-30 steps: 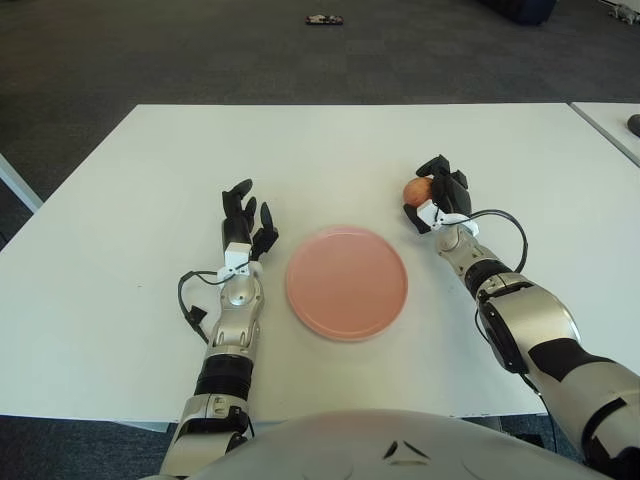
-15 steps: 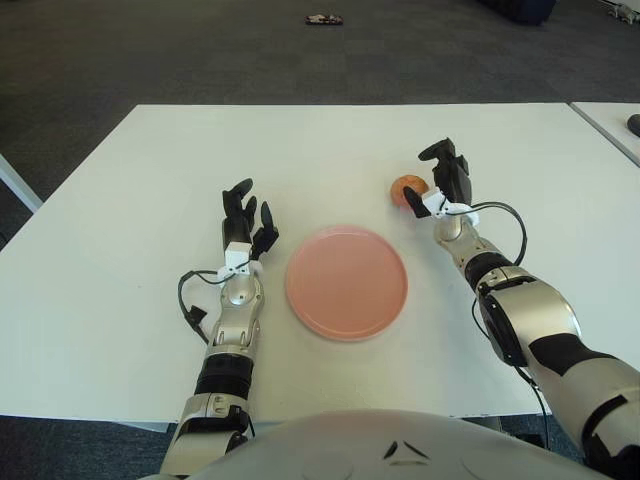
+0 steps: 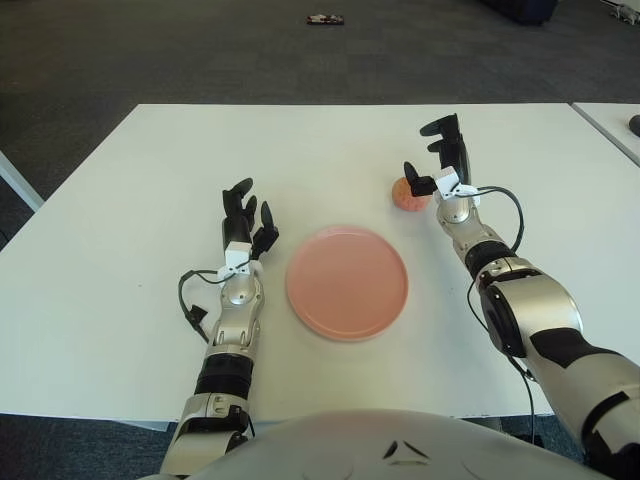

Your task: Put the apple into the plate.

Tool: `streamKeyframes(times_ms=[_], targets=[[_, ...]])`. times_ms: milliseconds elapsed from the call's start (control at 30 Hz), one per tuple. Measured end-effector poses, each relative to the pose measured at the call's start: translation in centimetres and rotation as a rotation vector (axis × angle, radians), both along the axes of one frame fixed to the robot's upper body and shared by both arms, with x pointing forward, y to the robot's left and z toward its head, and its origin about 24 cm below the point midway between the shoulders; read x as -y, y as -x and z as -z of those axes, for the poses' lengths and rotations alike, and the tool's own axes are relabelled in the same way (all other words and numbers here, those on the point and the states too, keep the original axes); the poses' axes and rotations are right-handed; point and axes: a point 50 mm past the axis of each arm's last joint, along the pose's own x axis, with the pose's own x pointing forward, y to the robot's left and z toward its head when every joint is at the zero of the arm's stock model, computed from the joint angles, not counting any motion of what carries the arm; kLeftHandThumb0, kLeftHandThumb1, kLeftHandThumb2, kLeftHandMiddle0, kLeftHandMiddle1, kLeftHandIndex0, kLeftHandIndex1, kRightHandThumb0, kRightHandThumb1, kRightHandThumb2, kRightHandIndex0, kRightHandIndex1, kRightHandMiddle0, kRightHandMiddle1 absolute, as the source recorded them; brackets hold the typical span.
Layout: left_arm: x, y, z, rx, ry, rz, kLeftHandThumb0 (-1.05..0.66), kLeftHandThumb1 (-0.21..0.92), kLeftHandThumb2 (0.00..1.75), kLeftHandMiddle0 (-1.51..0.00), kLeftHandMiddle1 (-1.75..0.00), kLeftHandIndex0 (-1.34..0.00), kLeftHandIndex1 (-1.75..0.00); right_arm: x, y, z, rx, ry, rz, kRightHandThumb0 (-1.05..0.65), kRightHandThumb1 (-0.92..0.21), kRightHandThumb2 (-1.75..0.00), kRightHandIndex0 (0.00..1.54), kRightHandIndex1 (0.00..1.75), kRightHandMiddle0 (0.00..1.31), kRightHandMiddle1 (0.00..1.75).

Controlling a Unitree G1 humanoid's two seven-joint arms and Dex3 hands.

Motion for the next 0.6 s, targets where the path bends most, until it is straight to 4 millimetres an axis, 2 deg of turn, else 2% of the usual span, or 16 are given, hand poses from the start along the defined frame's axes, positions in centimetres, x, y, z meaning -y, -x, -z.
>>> streamKeyframes(times_ms=[600], targets=[[0.12,-0.23,-0.23,0.009,0.002,0.002,-0.68,0.92,0.73,-0.47,-0.04,0.00,-1.02,-0.50,-0.15,0.06,-0.034,0.004,-0.051,0.00,-0.09,-1.56,0.81,1.67,0.55,1.75]])
